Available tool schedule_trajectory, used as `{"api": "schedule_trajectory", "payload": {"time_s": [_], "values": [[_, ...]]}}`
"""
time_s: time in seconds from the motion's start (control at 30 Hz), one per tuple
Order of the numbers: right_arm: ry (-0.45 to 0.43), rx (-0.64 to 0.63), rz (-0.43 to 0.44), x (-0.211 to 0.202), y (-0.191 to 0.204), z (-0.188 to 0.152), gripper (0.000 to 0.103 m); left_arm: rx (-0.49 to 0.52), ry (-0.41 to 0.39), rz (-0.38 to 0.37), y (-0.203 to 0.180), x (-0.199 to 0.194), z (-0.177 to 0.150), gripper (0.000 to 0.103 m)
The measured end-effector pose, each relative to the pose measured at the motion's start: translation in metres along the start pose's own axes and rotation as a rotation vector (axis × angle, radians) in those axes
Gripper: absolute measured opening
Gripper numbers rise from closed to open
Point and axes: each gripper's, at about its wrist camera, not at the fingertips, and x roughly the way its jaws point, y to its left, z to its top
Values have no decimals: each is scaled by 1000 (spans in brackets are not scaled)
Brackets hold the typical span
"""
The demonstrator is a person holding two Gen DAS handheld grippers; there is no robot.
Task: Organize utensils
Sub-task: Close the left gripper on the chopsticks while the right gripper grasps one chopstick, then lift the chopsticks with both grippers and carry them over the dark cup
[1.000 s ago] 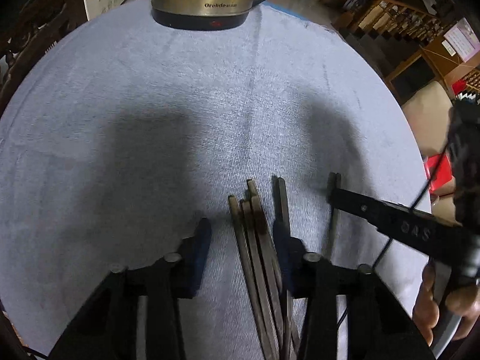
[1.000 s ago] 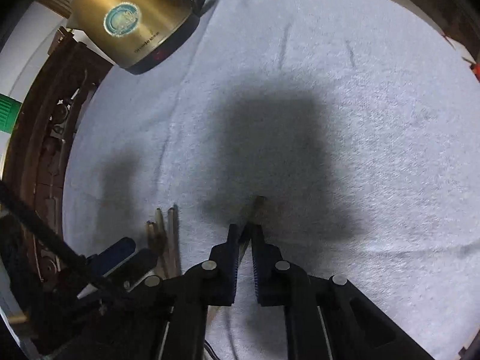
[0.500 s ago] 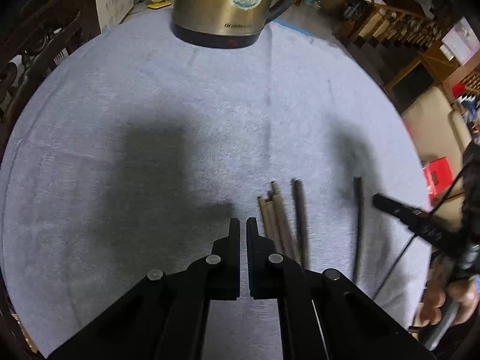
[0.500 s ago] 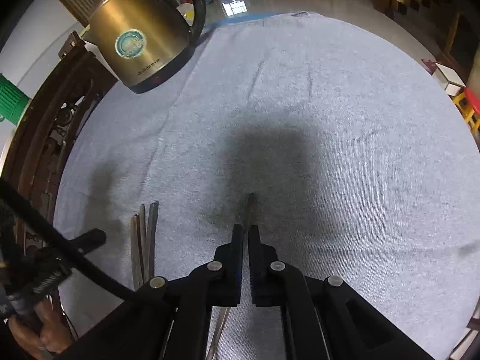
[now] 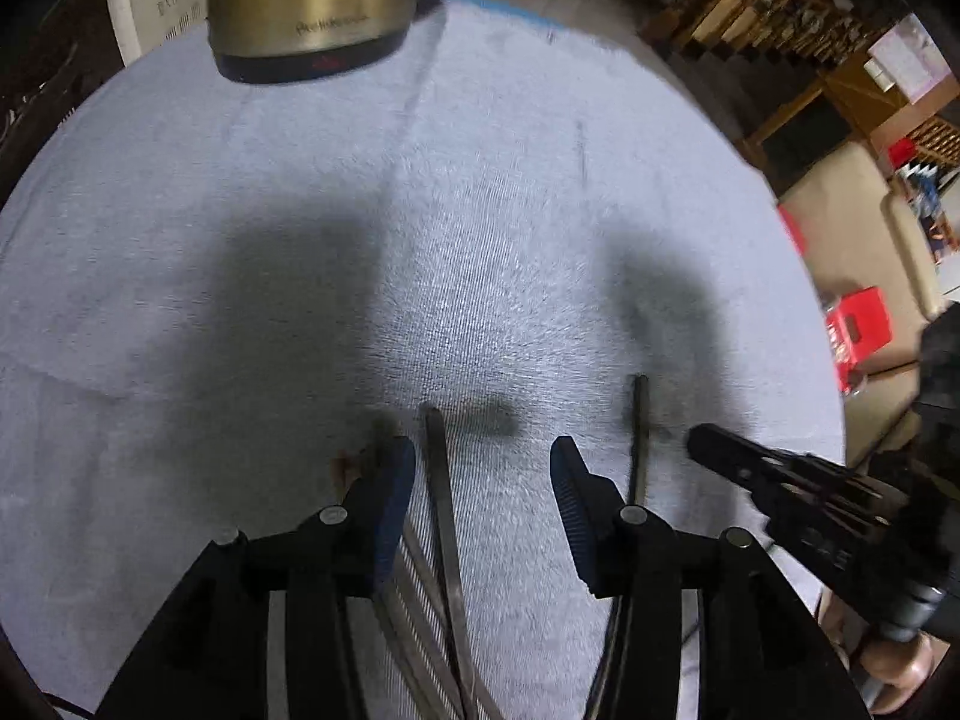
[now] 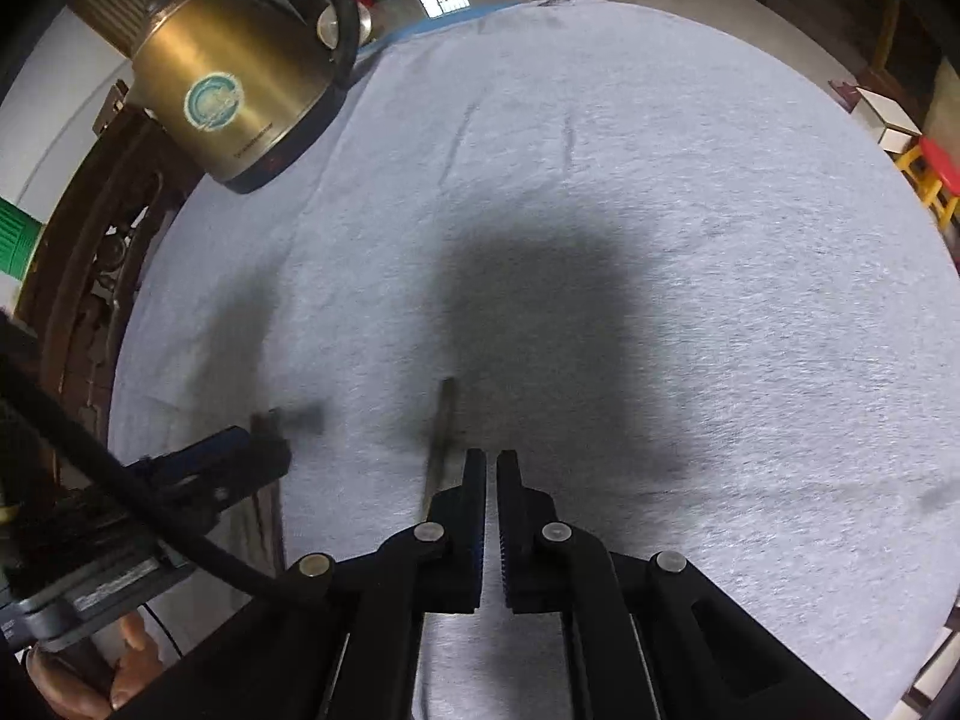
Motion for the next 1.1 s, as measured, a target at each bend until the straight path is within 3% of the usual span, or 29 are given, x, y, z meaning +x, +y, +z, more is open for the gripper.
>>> {"api": "schedule_trajectory", "payload": {"time_s": [0.07, 0.1, 0.2, 0.33, 0.53, 0.6, 0.73, 0.83, 1.0, 1.1], "values": [[5, 12, 15, 1, -6, 0, 5, 23, -26, 8, -1, 1, 0, 46], [5, 17, 24, 1, -8, 0, 5, 38, -24, 10, -1, 2, 1, 39], [-1, 20, 41, 0, -8, 1, 6, 38, -10, 4, 8, 4, 0, 6], [-3, 11, 55, -4, 3, 7, 20, 34, -28, -22, 28, -6, -7, 6], [55, -3, -22, 22, 25, 12, 21, 24, -74, -39, 59, -35, -17, 6], [26, -33, -56, 23, 33, 13, 21, 21, -92, -40, 70, -46, -19, 5], [8, -146, -157, 23, 52, 10, 9, -10, -127, -39, 100, -74, -31, 5], [-1, -150, -154, 20, 56, 7, 8, -41, -144, -34, 104, -71, -39, 5], [-95, -162, -105, -13, 57, -7, 7, -63, -204, -37, 102, -100, -55, 5], [-209, -201, -73, -50, 64, -24, 6, -58, -265, -39, 93, -124, -71, 5]]}}
